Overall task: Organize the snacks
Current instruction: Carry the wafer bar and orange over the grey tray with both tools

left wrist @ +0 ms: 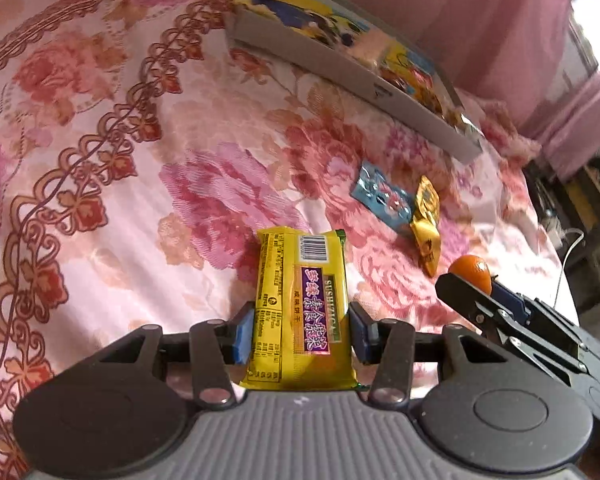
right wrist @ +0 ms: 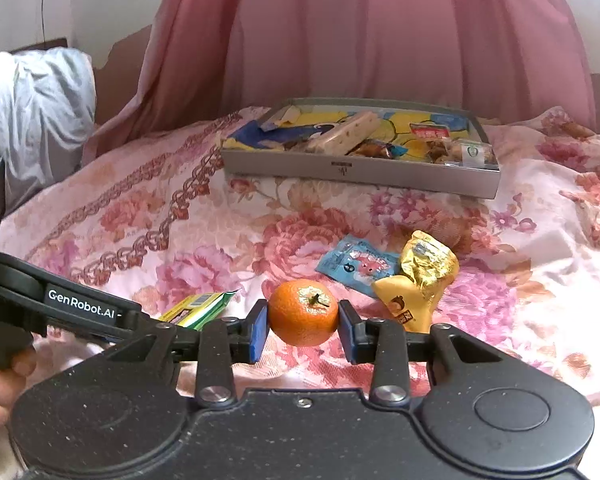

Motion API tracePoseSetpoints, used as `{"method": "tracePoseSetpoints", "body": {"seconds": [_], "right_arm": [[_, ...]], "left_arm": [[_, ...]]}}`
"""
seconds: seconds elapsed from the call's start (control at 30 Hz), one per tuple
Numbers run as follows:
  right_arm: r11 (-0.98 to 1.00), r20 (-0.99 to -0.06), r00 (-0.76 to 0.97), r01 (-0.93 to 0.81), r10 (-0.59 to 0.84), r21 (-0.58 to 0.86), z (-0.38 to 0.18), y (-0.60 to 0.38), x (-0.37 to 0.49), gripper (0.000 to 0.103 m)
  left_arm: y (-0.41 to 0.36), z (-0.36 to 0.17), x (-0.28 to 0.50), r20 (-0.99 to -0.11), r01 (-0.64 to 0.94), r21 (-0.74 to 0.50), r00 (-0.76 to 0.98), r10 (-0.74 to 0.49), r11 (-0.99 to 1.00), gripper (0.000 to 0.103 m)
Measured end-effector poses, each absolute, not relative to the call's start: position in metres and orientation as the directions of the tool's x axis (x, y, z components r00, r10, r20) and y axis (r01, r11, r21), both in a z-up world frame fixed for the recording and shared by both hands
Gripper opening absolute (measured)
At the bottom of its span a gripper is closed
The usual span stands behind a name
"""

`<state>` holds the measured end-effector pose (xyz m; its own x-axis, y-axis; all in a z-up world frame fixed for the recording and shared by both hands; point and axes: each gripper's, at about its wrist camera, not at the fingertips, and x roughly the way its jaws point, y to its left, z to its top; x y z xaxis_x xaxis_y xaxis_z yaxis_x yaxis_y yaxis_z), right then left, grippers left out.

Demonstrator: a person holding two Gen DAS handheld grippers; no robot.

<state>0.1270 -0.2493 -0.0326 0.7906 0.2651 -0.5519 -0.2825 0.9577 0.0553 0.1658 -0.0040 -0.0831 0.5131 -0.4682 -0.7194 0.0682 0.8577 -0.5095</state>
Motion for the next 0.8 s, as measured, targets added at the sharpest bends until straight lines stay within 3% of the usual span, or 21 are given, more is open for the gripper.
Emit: {"method": "tracePoseSetpoints", "body": {"seconds": [0.33,0.47,0.8], "right_arm": [[0.946,-0.497,0.811,-0.315,0.308,0.072,-0.027,-0.248,0.134,0.038],[0.946,-0.468,0.829,-0.319,0.307,0.055,-0.024,-0.249,0.144,0.038],[0.960,-0.400,0.876,-0.278,0.271,0.041,-0.023,-0.262,0.180,0.038]], "left_arm": [[0.003,-0.079,0.159,-0.693,-0.002,-0.552,0.557,-0.458,0.834,0.051],[-0.001,-0.070,0.165,-0.688,0.009,-0.492,0.608,-0.395,0.871,0.051],[-0.004,-0.053,0.196,-0.637,-0.011,-0.495,0.684,-0.354,0.869,0.051]]}}
